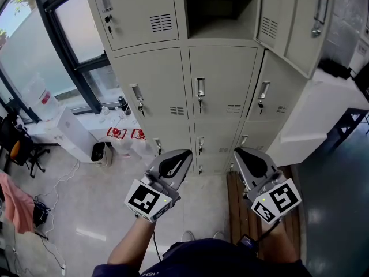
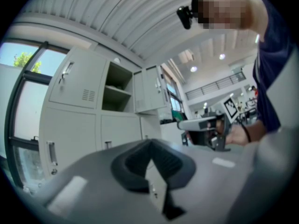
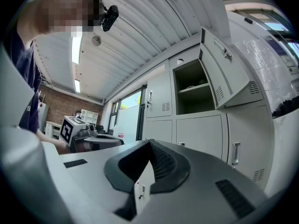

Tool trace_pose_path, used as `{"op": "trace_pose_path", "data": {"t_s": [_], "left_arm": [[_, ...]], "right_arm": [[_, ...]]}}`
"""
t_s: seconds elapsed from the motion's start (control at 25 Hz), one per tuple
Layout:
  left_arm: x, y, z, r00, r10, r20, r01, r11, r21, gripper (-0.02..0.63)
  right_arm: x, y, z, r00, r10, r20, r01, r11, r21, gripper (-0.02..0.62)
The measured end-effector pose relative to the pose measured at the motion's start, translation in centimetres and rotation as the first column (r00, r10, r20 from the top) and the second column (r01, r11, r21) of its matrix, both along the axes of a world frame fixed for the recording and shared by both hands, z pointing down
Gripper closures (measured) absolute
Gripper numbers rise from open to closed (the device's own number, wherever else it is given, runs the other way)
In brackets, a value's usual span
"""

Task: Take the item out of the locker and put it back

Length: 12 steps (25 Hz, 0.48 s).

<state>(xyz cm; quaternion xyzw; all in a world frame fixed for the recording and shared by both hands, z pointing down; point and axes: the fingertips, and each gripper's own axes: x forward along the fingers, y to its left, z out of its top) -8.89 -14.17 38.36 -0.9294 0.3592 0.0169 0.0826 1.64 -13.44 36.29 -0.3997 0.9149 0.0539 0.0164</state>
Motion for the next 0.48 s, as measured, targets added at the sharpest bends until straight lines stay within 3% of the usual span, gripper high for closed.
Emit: {"op": "trace_pose_path", "data": {"t_s": [0.48], "left_arm": [[0.38,0.13,-0.47,1.0,0.011,0.001,-0.011,1.0,0.009,0.603]], "right_arm": [[-0.35,0.02,0.1,1.0,-0.011,-0.014,0.011,1.0,-0.007,0.591]]}}
